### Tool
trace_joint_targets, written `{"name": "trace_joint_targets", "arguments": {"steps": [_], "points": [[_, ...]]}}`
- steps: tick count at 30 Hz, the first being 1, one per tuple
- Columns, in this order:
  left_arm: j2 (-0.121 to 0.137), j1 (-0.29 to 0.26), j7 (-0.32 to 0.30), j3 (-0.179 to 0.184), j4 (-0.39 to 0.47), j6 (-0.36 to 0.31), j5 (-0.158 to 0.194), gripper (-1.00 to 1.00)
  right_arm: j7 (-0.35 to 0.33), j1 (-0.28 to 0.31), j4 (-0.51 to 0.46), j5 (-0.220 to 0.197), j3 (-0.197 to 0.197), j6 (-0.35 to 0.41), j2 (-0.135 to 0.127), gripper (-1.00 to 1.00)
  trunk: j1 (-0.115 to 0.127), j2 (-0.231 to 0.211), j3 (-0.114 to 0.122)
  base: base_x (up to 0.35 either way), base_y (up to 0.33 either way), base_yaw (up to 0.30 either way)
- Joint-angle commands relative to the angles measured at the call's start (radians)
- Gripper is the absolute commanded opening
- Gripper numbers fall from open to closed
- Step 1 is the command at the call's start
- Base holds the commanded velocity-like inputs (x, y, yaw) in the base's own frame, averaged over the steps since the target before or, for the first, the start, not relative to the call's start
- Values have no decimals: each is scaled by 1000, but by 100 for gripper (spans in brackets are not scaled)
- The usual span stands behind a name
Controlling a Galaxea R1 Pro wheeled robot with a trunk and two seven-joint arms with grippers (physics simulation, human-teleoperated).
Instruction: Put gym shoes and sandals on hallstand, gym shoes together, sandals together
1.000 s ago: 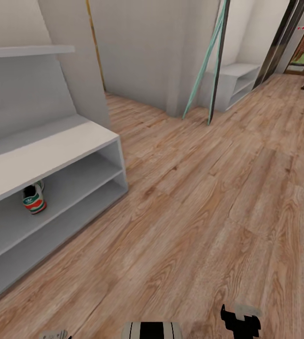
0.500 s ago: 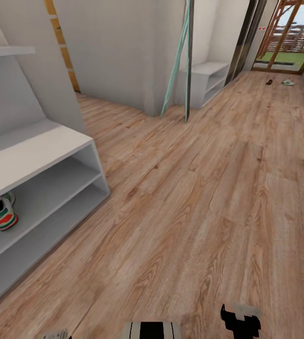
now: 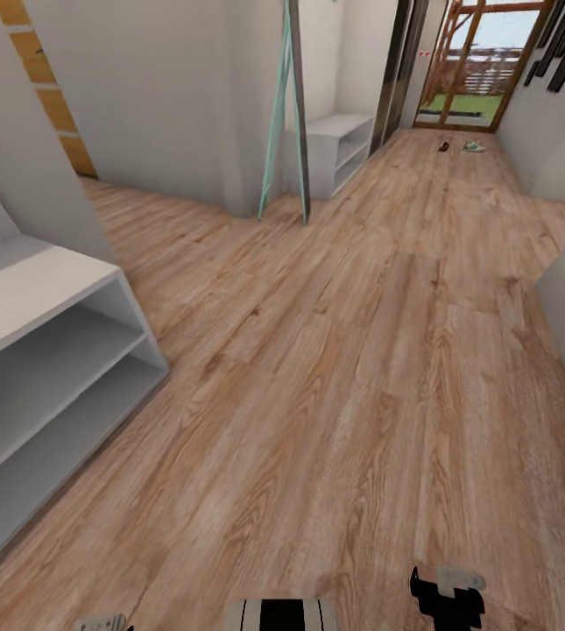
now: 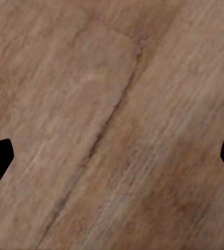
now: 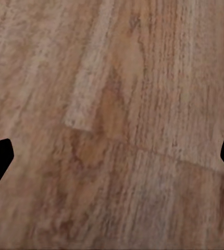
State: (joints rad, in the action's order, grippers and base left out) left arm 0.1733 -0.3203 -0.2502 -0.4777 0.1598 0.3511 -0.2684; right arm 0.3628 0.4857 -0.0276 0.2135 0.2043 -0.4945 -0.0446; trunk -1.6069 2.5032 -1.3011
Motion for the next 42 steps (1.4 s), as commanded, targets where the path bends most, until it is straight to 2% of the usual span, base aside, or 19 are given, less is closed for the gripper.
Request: {"name": "trace_joint_targets", "arguments": {"steps": [1, 17, 35, 42], "points": [[0, 0, -5, -9, 0, 3, -8, 100, 4, 1, 2, 10, 7, -3, 0, 100, 0, 0, -1, 0, 0, -288], [0, 0, -5, -9, 0, 3, -9, 100, 4, 1, 2, 10, 7, -3, 1, 100, 0, 0, -1, 30, 0, -288], [0, 0, -5, -9, 0, 3, -11, 100, 4, 1, 2, 10, 7, -3, 2, 100, 0, 0, -1, 314, 0, -278], [0, 0, -4, -9, 0, 3, -9, 100, 3, 1, 2, 12, 7, -3, 1, 100, 0, 0, -1, 336, 0, -99]]}}
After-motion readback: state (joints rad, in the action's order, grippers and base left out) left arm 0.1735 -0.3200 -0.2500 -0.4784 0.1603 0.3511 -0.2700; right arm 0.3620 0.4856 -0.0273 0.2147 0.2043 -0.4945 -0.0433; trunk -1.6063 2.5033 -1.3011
